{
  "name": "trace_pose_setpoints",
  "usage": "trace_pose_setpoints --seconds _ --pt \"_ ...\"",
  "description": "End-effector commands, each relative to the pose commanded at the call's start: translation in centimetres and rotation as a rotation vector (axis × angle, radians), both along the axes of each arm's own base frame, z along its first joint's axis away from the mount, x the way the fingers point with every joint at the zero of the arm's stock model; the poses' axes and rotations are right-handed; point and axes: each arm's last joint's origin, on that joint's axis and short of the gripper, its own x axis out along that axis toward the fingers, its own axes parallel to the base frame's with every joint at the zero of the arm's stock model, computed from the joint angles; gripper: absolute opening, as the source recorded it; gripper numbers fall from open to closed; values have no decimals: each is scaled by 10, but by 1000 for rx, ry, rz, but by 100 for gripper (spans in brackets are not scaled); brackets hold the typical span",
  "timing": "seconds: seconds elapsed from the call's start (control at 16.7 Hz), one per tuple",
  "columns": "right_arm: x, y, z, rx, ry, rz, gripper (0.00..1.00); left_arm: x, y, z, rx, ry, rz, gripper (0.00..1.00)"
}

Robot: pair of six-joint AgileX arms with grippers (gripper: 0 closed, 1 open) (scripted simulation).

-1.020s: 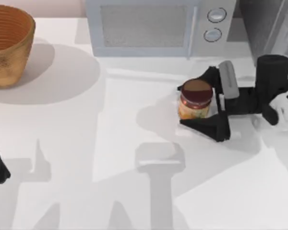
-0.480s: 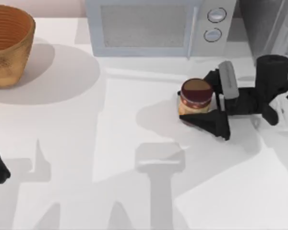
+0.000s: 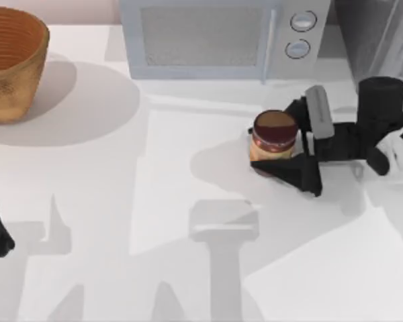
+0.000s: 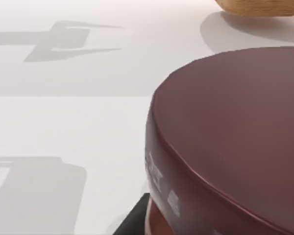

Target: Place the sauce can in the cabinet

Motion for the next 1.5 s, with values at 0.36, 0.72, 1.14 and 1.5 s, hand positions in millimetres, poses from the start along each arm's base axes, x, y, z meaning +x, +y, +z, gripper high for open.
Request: trace_pose_setpoints --seconds 0.36,0.72,1.14,1.5 --pt "4 -2 14 0 -2 -10 0 0 0 0 0 0 0 100" --pt "6 -2 101 -5 15 -13 0 0 0 0 0 0 0 100" --pt "1 -2 150 0 -1 -4 0 0 0 0 0 0 0 100" --pt "-16 -25 157 -26 68 -106 0 0 0 0 0 0 0 100"
